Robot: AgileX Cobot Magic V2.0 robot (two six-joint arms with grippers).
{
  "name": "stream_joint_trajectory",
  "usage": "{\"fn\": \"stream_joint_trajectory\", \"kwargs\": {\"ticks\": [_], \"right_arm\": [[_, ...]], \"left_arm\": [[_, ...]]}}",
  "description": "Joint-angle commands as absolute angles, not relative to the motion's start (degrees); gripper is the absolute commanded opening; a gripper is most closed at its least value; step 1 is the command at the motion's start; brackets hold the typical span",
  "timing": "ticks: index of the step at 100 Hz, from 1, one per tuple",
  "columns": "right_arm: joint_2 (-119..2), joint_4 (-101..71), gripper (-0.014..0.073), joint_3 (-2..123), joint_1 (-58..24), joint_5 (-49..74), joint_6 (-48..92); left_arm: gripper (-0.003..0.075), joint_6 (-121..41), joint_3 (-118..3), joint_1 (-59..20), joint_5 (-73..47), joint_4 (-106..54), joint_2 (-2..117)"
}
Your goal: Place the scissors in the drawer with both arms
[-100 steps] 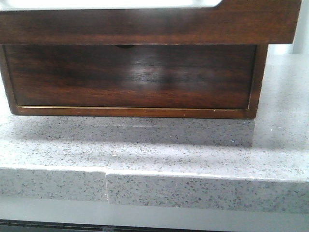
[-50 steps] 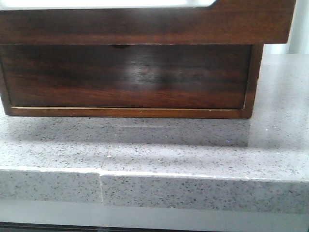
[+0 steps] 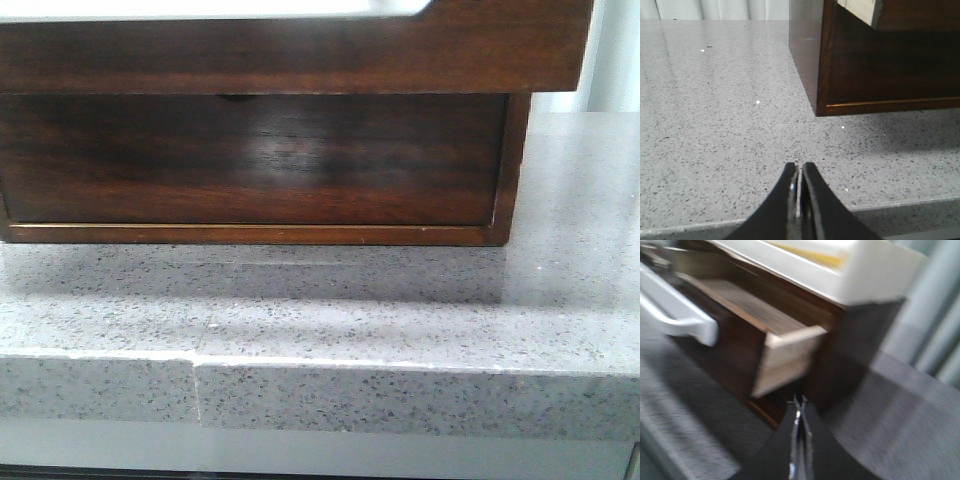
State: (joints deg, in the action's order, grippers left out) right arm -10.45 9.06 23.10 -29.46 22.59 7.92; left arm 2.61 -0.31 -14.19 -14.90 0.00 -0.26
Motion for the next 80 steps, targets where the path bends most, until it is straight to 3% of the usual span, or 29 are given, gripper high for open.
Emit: {"fn": "stream_joint_trajectory", "kwargs": {"ticks": [1,20,45,70,80], "right_arm": [[-9.2,8.3,-0.0045,17.4,-21.1,10.4,4.4],[-2.6,5.1,-0.0045,2.2,-9.0,-2.1,1.7],[2.1,3.5,-0.0045,-2.6,-1.7,2.7,1.7],[2.1,3.5,-0.0045,-2.5,-1.2,18.2,1.7],[2.1,3.5,-0.0045,-2.5,-1.2,17.5,1.7]], "left_arm": [[-0.002,3.1,0.9,-14.6,-10.8,0.0,-2.1],[-0.002,3.1,0.9,-14.6,-10.8,0.0,-2.1],[-0.002,3.1,0.9,-14.6,-10.8,0.0,-2.1],[-0.002,3.1,0.9,-14.6,-10.8,0.0,-2.1],[-0.002,3.1,0.9,-14.6,-10.8,0.0,-2.1]]}}
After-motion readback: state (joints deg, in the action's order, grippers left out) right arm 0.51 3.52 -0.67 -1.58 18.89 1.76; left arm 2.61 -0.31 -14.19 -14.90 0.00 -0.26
